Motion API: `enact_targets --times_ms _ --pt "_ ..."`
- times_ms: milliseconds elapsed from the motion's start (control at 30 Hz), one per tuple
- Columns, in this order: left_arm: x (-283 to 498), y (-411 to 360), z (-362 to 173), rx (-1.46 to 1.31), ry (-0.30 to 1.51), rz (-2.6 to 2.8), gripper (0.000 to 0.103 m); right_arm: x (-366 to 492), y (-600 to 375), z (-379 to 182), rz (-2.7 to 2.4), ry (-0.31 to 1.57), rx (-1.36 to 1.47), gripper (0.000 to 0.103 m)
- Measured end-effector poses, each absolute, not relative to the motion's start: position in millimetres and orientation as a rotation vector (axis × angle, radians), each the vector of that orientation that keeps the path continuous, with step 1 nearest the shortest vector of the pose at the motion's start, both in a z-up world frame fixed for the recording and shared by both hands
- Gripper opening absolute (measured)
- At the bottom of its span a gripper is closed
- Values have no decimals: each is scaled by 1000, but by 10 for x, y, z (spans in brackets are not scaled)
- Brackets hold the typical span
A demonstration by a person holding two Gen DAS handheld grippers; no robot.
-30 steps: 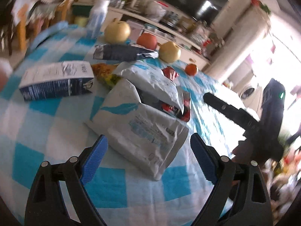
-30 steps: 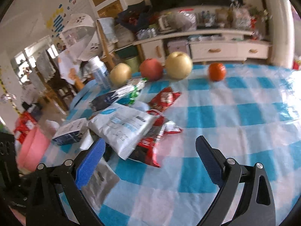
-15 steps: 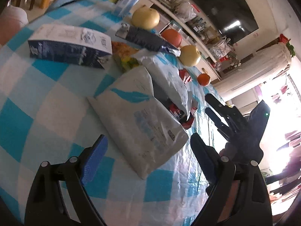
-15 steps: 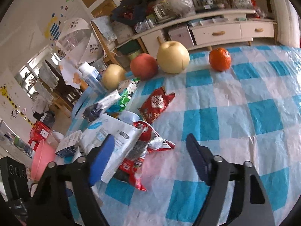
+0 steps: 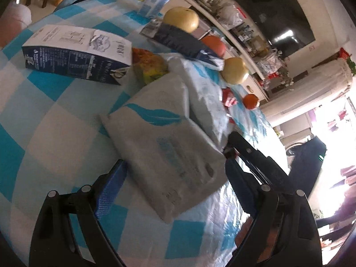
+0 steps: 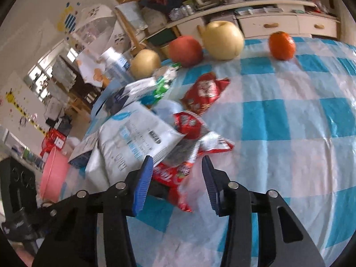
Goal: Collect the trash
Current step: 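Grasp the red chip bag with the right tool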
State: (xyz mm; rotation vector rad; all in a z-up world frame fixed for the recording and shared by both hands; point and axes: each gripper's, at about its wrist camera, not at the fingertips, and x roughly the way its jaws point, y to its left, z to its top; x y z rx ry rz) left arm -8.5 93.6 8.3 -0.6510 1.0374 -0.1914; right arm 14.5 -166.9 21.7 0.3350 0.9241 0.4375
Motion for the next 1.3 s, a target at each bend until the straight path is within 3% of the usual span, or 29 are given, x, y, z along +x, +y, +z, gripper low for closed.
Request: enact_targets --times_ms 67,233,400,500,633,733,867,1033,1100,1167,1233,1300 --pt "-46 982 65 -660 1024 -184 90 139 -1598 241 442 918 303 48" --pt "35 1076 61 -687 1028 -173 90 164 -1603 196 392 920 289 71" --pt "109 1084 65 -660 1022 -176 90 199 -1571 151 420 931 311 73" --pt "155 1064 65 -615 1010 -189 90 183 -1533 159 461 919 327 55" --pt "156 1064 64 -592 1000 -199 90 174 -1571 158 456 904 352 42" --pt "161 1080 64 -559 1001 -194 82 163 -1602 178 438 900 326 36" --pt "152 1108 67 -501 1017 -198 70 115 -1650 255 381 891 238 31" --pt "147 1114 72 -449 1032 -218 68 103 -1796 290 281 895 169 32" --pt "149 1079 76 -423 1036 -211 70 118 -1843 289 269 892 186 34" --pt "160 1041 81 -417 1038 -212 78 135 -1844 279 263 894 195 40" --pt "169 1018 84 -427 1041 -207 83 166 -1853 261 242 898 206 66" --pt "187 1003 87 -440 1045 -192 86 176 -1856 243 228 897 216 72"
